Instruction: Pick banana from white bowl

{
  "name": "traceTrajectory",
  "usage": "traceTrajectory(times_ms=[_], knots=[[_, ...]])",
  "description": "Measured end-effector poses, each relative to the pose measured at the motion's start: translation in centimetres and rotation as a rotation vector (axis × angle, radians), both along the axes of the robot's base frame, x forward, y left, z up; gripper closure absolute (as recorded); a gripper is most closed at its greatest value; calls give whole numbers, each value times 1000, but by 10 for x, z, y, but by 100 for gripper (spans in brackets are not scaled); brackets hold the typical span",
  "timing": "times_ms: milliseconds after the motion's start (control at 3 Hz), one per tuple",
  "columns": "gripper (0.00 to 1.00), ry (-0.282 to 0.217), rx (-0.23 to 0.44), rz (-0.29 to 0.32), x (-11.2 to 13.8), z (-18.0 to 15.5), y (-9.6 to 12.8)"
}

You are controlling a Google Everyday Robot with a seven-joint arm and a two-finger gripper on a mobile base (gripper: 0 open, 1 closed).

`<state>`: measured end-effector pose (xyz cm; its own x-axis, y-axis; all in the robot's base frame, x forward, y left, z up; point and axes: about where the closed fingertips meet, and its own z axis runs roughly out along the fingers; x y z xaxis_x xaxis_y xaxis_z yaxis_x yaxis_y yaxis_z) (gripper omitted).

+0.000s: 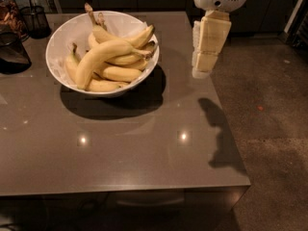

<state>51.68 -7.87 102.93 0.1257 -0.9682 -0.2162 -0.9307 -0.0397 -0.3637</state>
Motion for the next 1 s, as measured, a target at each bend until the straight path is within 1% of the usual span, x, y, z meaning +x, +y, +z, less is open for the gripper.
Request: traceTrajectory(times_ms=[333, 667, 1000], knots=[[0, 6, -39, 90, 21, -5, 39], [0, 27, -108, 189, 41, -17, 84], [0, 22, -136, 229, 50, -19, 109]])
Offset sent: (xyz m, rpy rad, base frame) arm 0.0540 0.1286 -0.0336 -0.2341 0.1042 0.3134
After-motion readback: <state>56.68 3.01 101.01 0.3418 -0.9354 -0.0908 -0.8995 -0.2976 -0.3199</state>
